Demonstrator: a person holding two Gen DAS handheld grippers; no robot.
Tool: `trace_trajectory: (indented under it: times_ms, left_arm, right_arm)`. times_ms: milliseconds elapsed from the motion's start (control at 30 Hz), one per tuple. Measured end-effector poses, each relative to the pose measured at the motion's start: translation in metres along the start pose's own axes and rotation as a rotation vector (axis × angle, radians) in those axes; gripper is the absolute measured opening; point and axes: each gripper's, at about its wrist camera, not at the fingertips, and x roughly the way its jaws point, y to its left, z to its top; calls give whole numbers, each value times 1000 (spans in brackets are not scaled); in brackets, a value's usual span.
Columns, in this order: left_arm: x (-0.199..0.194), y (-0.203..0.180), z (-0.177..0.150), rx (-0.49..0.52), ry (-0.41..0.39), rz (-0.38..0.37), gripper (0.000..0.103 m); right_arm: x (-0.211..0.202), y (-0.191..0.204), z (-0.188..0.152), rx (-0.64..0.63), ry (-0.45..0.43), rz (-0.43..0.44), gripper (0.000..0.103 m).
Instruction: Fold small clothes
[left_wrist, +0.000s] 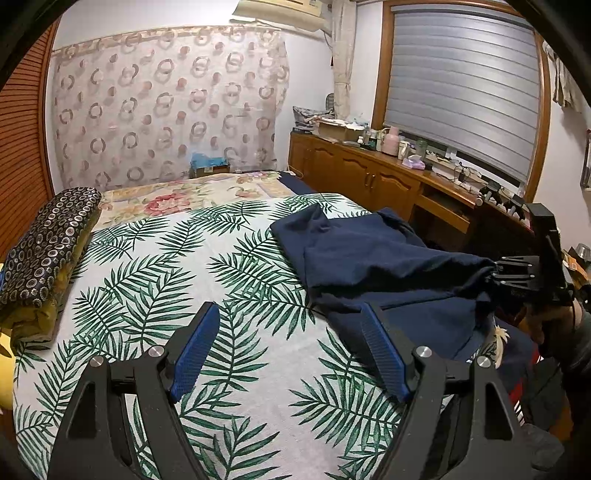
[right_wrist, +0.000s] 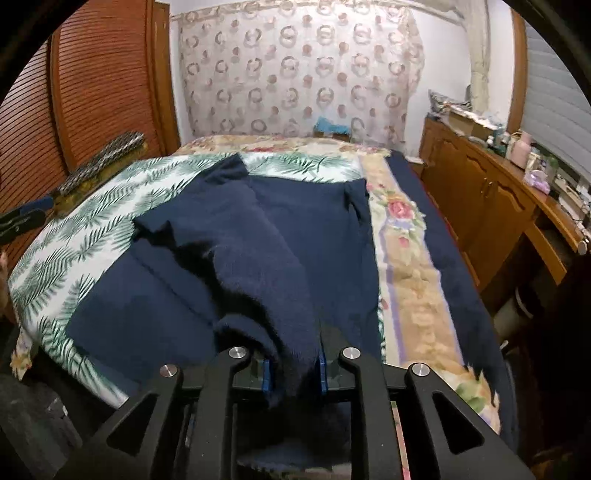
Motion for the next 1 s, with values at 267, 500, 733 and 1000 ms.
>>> trace_trajectory:
  times_ms: [267, 500, 733, 1000]
  left_arm:
    - [5, -4, -3, 0, 11, -1, 80]
    - [5, -4, -6, -13, 13, 1, 80]
    - [6, 1, -8, -19, 16, 10, 80]
    - [5, 8, -12, -36, 20, 19, 80]
  right_arm:
    - [-28, -2, -1, -15, -39, 4, 47]
    - [-32, 17, 30, -61, -105, 27, 66]
    - [19, 51, 57, -109, -92, 134, 66]
    - [86, 87, 75, -220, 50, 255, 66]
